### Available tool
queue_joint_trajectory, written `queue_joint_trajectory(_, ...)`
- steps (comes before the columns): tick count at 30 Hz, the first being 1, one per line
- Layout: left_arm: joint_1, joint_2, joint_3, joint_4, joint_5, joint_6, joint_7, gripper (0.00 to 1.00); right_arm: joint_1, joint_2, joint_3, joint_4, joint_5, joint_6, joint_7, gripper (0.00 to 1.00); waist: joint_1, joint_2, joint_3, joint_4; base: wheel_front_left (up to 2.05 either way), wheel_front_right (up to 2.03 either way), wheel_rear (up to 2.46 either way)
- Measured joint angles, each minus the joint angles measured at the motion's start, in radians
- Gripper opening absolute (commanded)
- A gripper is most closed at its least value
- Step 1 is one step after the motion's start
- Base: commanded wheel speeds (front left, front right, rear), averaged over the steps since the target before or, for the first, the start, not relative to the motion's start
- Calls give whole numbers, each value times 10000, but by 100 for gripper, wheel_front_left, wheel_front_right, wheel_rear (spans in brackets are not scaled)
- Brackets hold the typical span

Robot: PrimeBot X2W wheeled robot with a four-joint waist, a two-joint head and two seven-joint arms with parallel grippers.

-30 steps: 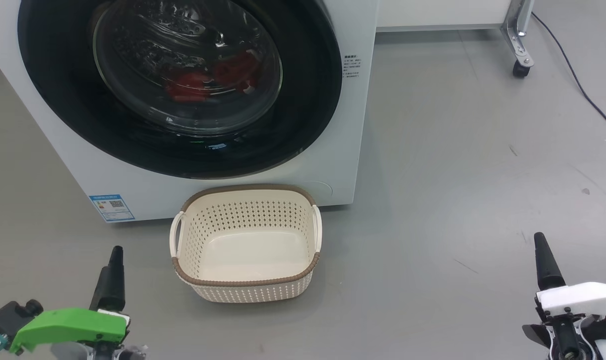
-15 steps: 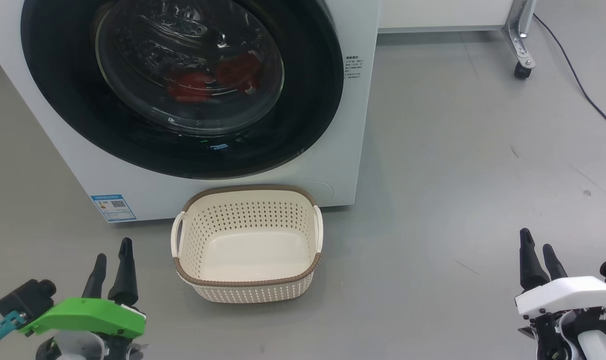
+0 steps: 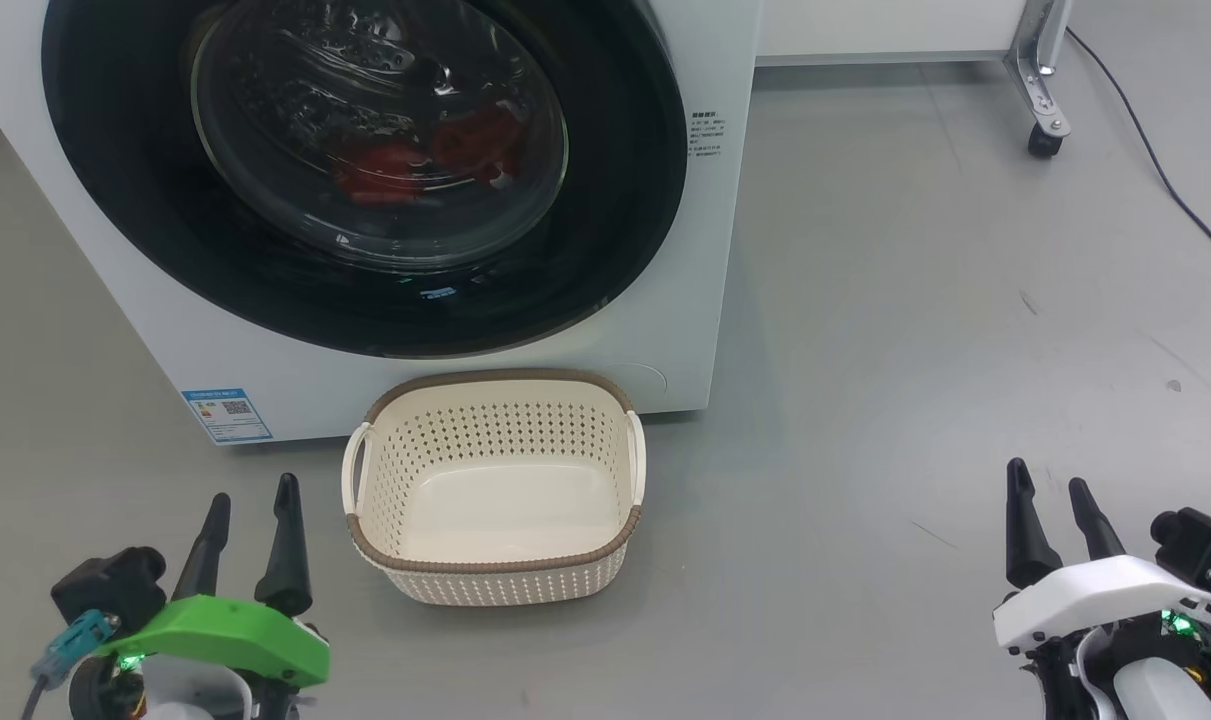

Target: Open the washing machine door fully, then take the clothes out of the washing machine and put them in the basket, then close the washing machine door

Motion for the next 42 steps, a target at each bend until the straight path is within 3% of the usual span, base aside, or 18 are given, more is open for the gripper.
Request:
queue_joint_trajectory(28, -72, -121, -575, 332, 3538, 477, -934, 100, -106, -169, 995, -251, -3634, -313, -920, 100, 0, 0, 77, 37, 0, 0, 0)
queue_joint_trajectory(42, -162, -205, -410, 610, 3563, 477, -953, 100, -106, -117, 871, -259, -3756, -313, -922, 100, 0, 0, 82, 56, 0, 0, 0)
